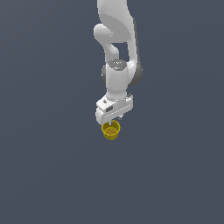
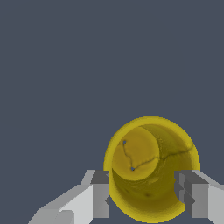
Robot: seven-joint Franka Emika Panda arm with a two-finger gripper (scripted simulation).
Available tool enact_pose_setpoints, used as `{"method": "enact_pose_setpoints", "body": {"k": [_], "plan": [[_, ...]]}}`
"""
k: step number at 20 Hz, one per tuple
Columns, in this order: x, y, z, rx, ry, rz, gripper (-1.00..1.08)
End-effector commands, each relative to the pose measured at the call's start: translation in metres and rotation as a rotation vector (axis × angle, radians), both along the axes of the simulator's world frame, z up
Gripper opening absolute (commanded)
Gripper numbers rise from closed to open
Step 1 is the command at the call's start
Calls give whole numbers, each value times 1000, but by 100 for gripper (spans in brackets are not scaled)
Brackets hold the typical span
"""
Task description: Pick up the object and move it to a goal position.
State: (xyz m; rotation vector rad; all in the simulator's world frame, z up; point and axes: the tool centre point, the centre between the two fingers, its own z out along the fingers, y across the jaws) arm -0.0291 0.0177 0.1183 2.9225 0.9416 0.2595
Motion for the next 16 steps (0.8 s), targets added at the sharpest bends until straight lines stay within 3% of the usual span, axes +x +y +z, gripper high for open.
{"method": "enact_pose_setpoints", "body": {"k": [1, 9, 16], "plan": [[-6, 3, -6, -7, -16, 64, 28], [-17, 10, -15, -19, -46, 186, 28], [-19, 11, -17, -20, -50, 201, 28]]}}
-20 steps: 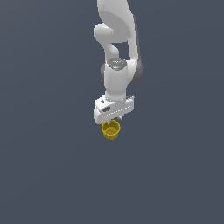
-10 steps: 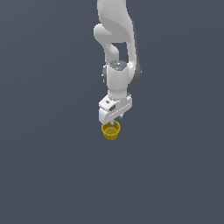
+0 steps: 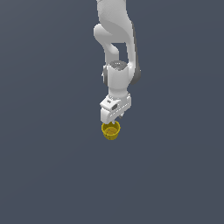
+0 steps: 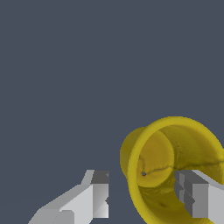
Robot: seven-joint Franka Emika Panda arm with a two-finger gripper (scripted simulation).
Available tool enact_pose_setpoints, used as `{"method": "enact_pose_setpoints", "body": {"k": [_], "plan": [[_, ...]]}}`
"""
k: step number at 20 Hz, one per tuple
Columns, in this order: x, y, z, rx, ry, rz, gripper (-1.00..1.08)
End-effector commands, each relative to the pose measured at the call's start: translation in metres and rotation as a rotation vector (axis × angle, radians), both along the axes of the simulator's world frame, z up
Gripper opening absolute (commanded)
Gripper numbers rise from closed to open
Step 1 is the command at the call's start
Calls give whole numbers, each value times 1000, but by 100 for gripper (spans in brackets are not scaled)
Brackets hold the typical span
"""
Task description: Pick up the object and move it to a goal position.
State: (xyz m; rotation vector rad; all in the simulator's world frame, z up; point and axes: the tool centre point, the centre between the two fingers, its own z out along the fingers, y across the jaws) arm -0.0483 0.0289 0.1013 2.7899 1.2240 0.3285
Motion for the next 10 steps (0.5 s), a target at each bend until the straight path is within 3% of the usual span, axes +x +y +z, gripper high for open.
{"method": "enact_pose_setpoints", "body": {"k": [1, 10], "plan": [[0, 0, -1, 0, 0, 0, 28], [4, 0, -23, -1, -1, 4, 28]]}}
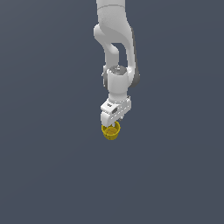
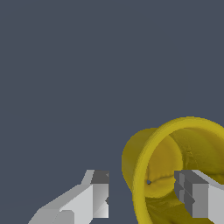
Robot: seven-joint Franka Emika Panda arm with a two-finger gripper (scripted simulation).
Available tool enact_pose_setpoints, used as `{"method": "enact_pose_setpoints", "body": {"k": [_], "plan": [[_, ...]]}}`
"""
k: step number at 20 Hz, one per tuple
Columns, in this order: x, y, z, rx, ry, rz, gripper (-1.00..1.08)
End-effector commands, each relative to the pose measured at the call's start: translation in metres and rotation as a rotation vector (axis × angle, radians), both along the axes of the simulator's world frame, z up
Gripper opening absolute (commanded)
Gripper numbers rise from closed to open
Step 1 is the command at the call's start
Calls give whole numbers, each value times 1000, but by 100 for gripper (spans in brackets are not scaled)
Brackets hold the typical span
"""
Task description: Pick up the object and move it to a goal position.
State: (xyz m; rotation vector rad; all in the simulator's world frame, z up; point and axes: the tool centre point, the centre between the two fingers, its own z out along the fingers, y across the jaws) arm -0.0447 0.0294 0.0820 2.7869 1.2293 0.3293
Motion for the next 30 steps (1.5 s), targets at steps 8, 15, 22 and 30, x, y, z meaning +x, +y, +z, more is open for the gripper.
{"method": "enact_pose_setpoints", "body": {"k": [8, 15, 22, 30], "plan": [[1, 0, -6, 0, -1, 1, -100], [1, 0, -5, -1, -2, 1, -100], [9, -2, 9, 0, -1, 1, -100], [31, -5, 54, 1, -1, 2, -100]]}}
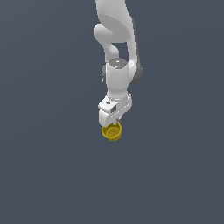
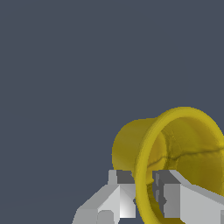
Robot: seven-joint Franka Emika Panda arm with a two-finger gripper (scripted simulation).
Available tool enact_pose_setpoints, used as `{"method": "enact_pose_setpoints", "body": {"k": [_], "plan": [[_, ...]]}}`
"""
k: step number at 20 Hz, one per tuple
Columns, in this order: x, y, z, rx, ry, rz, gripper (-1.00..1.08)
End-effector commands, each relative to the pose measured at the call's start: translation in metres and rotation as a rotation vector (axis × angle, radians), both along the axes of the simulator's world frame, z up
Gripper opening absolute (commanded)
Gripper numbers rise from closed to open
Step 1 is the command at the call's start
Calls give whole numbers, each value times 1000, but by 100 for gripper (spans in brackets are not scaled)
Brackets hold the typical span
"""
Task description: Pick up the object and move it to a goal position.
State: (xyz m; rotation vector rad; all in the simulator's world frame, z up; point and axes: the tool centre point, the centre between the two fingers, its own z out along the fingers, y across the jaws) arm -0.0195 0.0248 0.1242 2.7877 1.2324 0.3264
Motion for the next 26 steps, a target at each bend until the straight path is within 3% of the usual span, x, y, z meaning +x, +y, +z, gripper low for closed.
{"method": "enact_pose_setpoints", "body": {"k": [1, 14, 26], "plan": [[10, -1, 20, 1, -4, 1, -100], [66, -11, 125, 2, -4, 1, -100], [90, -15, 163, 0, -4, 0, -100]]}}
